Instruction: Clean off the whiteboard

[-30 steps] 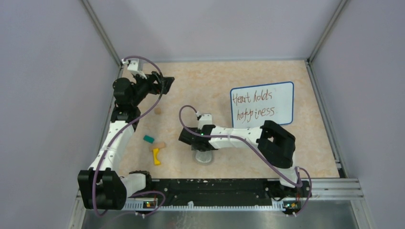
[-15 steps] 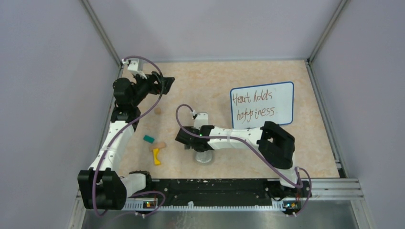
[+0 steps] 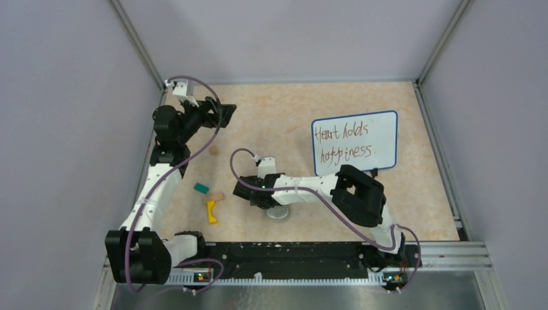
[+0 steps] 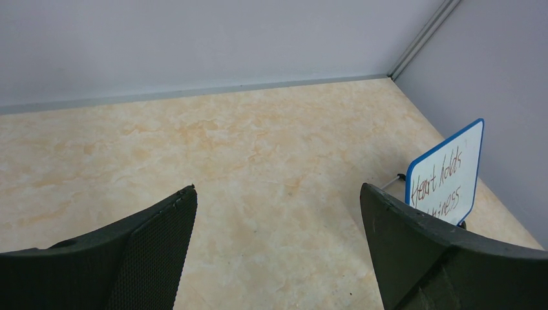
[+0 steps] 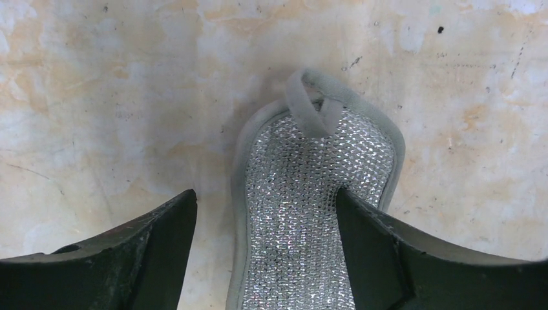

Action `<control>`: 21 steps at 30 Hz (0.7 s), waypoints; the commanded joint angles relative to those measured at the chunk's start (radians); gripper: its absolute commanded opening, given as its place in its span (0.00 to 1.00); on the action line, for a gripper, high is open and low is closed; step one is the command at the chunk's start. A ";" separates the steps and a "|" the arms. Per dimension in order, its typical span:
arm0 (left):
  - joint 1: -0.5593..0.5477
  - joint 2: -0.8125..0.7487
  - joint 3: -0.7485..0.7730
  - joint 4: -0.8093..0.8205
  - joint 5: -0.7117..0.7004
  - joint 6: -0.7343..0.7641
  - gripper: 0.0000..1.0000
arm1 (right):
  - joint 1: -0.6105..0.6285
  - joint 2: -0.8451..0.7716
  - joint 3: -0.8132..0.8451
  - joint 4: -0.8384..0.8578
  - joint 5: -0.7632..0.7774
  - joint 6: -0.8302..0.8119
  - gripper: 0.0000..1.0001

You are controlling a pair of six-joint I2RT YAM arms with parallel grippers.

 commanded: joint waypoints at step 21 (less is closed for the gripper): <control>-0.002 0.027 0.025 0.070 0.020 -0.036 0.99 | -0.002 -0.173 -0.187 0.274 0.079 -0.301 0.00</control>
